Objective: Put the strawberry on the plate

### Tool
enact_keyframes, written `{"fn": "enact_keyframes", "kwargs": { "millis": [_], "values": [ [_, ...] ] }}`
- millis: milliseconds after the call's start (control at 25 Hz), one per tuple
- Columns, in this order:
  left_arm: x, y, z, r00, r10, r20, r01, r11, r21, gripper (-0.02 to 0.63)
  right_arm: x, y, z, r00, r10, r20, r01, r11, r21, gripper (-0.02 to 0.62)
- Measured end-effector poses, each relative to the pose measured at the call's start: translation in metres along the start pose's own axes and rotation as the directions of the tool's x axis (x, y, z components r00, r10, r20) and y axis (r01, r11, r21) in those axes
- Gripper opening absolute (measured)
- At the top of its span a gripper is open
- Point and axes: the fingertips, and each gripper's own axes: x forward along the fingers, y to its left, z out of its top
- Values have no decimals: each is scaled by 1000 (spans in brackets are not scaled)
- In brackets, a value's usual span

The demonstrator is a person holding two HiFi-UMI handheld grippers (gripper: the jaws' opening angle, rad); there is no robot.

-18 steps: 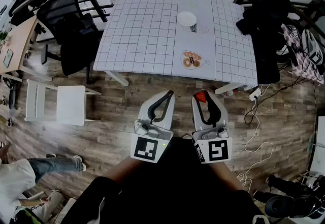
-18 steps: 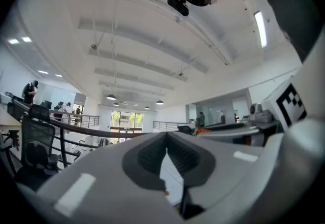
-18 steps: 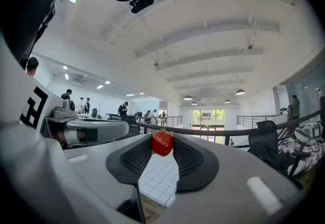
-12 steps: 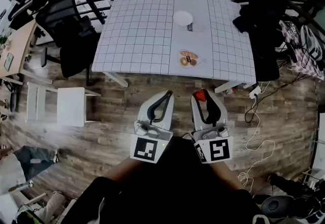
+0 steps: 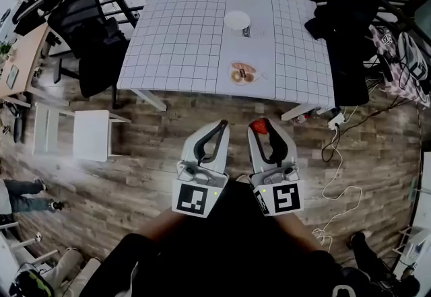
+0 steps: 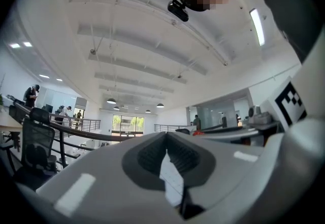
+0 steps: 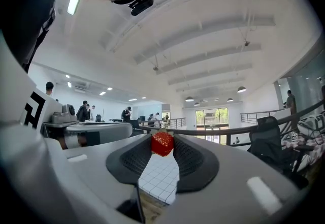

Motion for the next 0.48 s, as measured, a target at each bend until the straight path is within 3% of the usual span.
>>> {"fn": "enact_keyframes", "kwargs": {
  "millis": [320, 480],
  "values": [
    [1, -24, -2, 997, 72, 3, -72, 997, 1, 9, -29, -29, -5, 1000, -5, -9, 5, 1000, 12, 129],
    [-7, -26, 6, 986, 157, 56, -158, 987, 16, 9, -49, -50, -4, 1000, -24, 7, 23, 999, 21, 129]
  ]
}}
